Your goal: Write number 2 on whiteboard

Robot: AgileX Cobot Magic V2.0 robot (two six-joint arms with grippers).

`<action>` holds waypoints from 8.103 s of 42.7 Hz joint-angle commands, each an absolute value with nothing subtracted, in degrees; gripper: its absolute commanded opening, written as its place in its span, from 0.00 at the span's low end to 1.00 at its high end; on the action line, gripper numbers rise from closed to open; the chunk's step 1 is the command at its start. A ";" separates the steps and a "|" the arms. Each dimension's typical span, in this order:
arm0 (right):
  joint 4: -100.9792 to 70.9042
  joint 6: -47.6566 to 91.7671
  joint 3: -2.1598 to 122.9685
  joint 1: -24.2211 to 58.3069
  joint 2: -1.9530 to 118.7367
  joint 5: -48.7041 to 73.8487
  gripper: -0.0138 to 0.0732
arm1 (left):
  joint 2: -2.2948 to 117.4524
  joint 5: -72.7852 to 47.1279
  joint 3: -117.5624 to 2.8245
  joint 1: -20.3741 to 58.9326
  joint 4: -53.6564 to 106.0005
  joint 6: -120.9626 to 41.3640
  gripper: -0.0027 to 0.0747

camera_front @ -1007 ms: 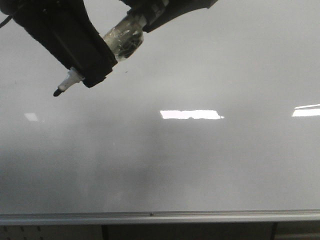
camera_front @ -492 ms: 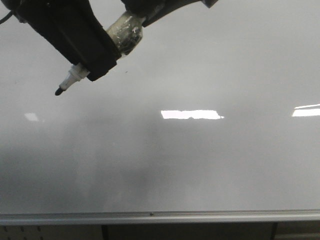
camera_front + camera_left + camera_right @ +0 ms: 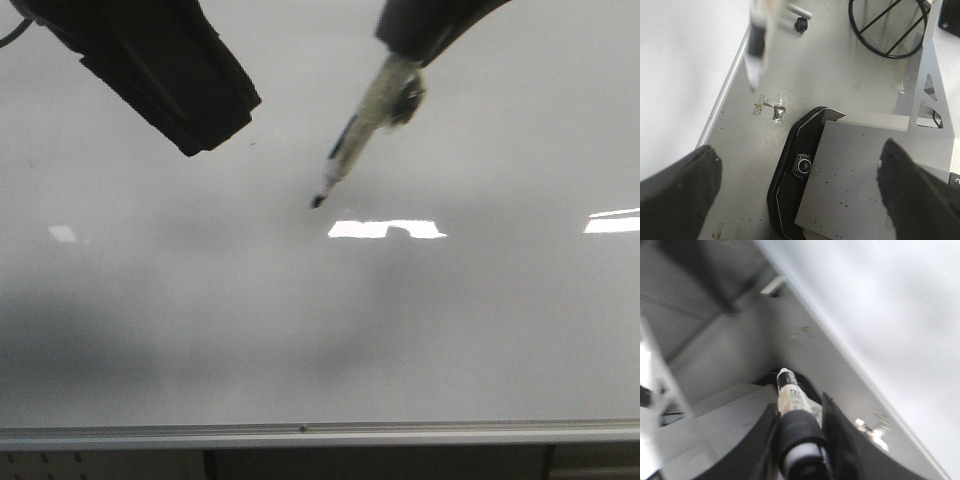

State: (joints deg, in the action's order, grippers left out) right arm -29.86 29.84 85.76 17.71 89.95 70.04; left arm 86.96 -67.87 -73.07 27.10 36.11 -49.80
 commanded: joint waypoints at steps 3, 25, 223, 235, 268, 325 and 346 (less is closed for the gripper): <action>-19.65 19.98 89.74 14.83 83.12 65.55 0.09 | 84.51 -67.50 -74.96 27.52 39.18 -49.43 0.60; -10.58 14.06 92.75 14.25 82.29 56.53 0.09 | 84.51 -67.24 -74.96 27.52 39.29 -49.43 0.01; -32.57 22.20 73.57 13.53 68.15 64.97 0.08 | 84.51 -72.47 -74.96 27.64 57.85 -55.57 0.94; -56.40 36.01 68.33 13.53 67.93 66.73 0.08 | 84.12 -72.47 -74.96 33.38 61.03 -58.16 0.82; -63.08 39.58 68.33 13.53 67.93 66.53 0.24 | 84.12 -72.32 -74.96 35.44 58.74 -58.04 0.01; -51.08 42.72 18.70 13.53 12.14 11.91 0.08 | 82.28 -27.12 -68.75 -0.08 -9.32 11.23 0.01; -51.08 42.72 18.70 13.53 12.14 14.43 0.08 | 91.57 -25.40 -71.05 -0.08 -7.99 11.23 0.01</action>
State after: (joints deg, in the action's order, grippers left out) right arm -49.72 42.34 17.16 13.62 11.77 16.97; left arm 93.12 -30.08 -69.02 0.02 -8.41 10.74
